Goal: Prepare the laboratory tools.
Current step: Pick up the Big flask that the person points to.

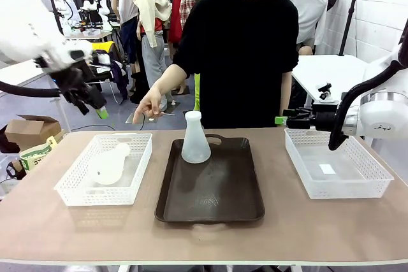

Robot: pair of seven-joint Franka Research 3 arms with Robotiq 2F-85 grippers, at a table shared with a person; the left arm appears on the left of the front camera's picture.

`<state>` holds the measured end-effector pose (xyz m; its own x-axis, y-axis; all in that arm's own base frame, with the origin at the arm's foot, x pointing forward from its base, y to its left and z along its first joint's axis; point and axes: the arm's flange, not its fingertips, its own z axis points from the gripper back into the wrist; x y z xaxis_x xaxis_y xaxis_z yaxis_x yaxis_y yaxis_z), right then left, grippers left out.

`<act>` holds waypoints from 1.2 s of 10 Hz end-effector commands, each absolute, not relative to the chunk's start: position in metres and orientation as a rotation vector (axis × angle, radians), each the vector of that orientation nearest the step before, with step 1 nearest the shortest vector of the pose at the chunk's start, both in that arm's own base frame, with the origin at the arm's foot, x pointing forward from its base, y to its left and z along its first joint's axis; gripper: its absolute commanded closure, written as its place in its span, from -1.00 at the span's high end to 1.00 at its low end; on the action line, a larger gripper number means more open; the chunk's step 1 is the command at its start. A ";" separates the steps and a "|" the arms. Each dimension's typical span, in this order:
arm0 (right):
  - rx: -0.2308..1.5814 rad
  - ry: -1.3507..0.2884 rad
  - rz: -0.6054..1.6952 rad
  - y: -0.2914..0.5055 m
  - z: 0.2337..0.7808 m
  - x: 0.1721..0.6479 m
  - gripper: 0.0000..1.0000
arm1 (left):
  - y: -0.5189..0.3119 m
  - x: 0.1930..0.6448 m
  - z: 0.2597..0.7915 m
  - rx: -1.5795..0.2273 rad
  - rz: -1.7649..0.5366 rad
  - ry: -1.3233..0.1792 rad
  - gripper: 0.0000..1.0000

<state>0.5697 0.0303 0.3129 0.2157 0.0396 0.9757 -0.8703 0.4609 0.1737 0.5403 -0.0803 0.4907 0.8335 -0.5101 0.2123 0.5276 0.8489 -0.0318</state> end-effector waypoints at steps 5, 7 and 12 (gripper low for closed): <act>0.885 -1.177 0.775 0.031 0.313 0.569 1.00 | -0.132 0.586 0.429 -0.009 -0.342 -0.028 1.00; 0.885 -1.177 0.775 0.031 0.313 0.569 1.00 | -0.133 0.591 0.411 -0.048 -0.271 0.020 1.00; 0.885 -1.177 0.775 0.031 0.313 0.569 1.00 | -0.124 0.615 0.363 -0.051 -0.176 -0.023 1.00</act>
